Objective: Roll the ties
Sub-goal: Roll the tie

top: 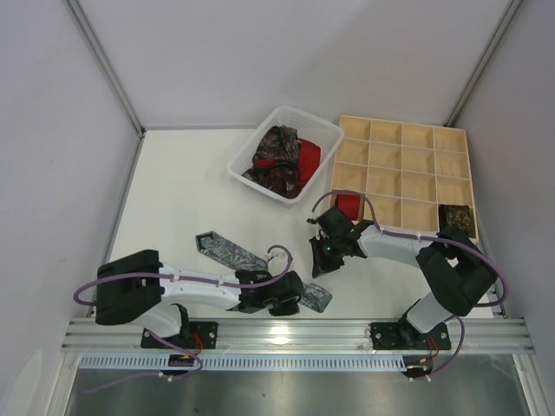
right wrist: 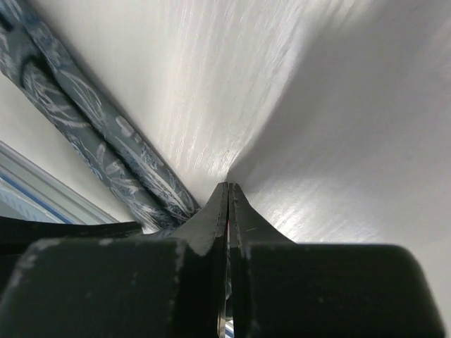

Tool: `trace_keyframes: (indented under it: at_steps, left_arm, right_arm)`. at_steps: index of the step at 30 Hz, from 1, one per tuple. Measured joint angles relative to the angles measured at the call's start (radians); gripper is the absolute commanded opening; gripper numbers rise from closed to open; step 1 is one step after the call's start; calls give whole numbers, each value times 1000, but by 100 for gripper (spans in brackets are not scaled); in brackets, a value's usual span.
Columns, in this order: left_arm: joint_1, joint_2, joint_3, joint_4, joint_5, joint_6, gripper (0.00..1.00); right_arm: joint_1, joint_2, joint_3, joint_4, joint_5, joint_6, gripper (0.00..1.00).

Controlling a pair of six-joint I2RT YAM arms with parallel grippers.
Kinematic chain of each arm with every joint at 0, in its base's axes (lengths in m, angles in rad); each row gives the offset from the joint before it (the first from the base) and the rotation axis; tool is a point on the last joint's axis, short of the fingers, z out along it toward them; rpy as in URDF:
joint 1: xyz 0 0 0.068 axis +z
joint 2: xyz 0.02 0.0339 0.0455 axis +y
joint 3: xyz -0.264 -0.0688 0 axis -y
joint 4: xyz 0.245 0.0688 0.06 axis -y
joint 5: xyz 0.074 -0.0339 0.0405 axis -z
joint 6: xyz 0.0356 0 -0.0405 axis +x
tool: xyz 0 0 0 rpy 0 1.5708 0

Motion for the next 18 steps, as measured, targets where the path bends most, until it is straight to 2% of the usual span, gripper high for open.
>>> trace_keyframes:
  at_steps: [10,16,18]
  left_arm:
    - [14,50,25,57,5,-2,1]
    - [14,33,8,60,3,-2,1]
    - [8,10,-5,43,-1,-3,0]
  right_arm:
    - [139,5,-35,69,-42,32,0]
    - [95,5,-14,30,-14,24,0]
    - [65,3,10,-3,6,16,3]
